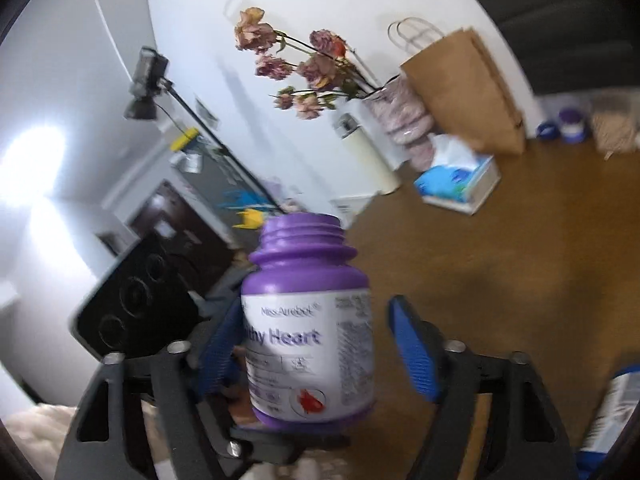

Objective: Flip cup upright
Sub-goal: 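Lift the purple bottle with the left gripper while the right gripper grasps it too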

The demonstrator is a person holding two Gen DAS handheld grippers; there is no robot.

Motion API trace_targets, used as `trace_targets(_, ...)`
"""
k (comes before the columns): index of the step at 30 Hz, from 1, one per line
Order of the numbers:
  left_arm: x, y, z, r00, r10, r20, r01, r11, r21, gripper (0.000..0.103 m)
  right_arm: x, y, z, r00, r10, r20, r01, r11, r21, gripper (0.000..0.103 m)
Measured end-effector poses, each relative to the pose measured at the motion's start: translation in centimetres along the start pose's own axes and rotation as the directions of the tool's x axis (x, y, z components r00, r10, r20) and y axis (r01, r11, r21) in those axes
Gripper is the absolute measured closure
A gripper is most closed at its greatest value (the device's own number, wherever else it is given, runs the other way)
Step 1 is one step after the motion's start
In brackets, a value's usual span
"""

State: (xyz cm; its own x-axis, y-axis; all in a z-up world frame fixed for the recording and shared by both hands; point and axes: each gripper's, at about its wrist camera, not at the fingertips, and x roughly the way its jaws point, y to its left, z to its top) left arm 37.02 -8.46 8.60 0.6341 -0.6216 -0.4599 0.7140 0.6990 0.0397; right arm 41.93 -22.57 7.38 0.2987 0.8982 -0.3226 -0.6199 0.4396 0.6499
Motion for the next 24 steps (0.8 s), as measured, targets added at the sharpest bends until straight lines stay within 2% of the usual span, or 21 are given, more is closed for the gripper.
trace_targets(2, 0.1, 0.3, 0.0, 1.000, -0.007, -0.024, 0.006, 1.000, -0.026, 0.013, 0.0, 0.0, -0.2, 1.000, -0.011, 0.000, 0.011, 1.000, -0.003, 0.035)
trace_targets(6, 0.4, 0.5, 0.1, 0.992, -0.053, -0.113, 0.035, 0.987, -0.160, 0.012, 0.0, 1.2, -0.8, 0.991, -0.131, 0.012, 0.132, 0.988, -0.077, 0.035)
trace_targets(9, 0.6, 1.1, -0.2, 0.966, -0.176, -0.190, 0.110, 0.942, -0.317, 0.012, -0.4, 2.1, -1.3, 0.983, -0.181, 0.019, 0.181, 0.977, -0.111, 0.035)
trace_targets(11, 0.4, 0.8, -0.5, 0.952, -0.225, -0.206, 0.136, 0.917, -0.376, 0.012, -0.7, 2.4, -1.8, 0.985, -0.173, 0.011, 0.173, 0.977, -0.123, 0.035)
trace_targets(12, 0.3, 0.6, -0.7, 0.946, -0.240, -0.217, 0.143, 0.912, -0.384, 0.011, -0.8, 2.6, -2.0, 0.986, -0.169, 0.007, 0.169, 0.978, -0.125, 0.035)
trace_targets(16, 0.8, -1.4, -1.6, 0.933, -0.227, -0.281, 0.131, 0.938, -0.321, 0.007, -0.4, 2.5, -2.7, 0.985, -0.172, -0.012, 0.169, 0.978, -0.125, 0.035)
trace_targets(17, 1.3, -1.7, -2.1, 0.918, -0.245, -0.313, 0.142, 0.937, -0.318, 0.007, -0.3, 2.3, -2.8, 0.984, -0.175, -0.017, 0.171, 0.978, -0.122, 0.035)
trace_targets(18, 1.9, -2.0, -2.5, 0.910, -0.220, -0.350, 0.113, 0.947, -0.302, 0.008, -0.2, 2.3, -2.9, 0.984, -0.177, -0.020, 0.174, 0.977, -0.123, 0.035)
trace_targets(19, 1.9, -2.0, -2.6, 0.927, -0.144, -0.347, 0.046, 0.960, -0.275, 0.016, -0.2, 2.4, -3.1, 0.980, -0.199, -0.009, 0.196, 0.971, -0.133, 0.035)
trace_targets(20, 1.4, -1.9, -2.3, 0.949, -0.057, -0.310, -0.023, 0.969, -0.247, 0.019, -0.3, 2.7, -3.2, 0.970, -0.243, 0.010, 0.242, 0.957, -0.161, 0.035)
trace_targets(21, 0.6, -1.7, -1.8, 0.969, -0.032, -0.244, -0.029, 0.970, -0.241, 0.015, -0.4, 3.0, -3.3, 0.964, -0.264, 0.021, 0.263, 0.947, -0.183, 0.035)
trace_targets(22, 0.1, -1.9, -1.4, 0.979, -0.024, -0.201, -0.024, 0.972, -0.233, 0.010, -0.5, 3.2, -3.3, 0.966, -0.256, 0.028, 0.257, 0.947, -0.193, 0.035)
trace_targets(24, -0.7, -2.7, -1.2, 0.990, 0.053, -0.128, -0.078, 0.977, -0.198, 0.009, -0.7, 3.7, -3.3, 0.974, -0.225, 0.038, 0.228, 0.954, -0.197, 0.035)
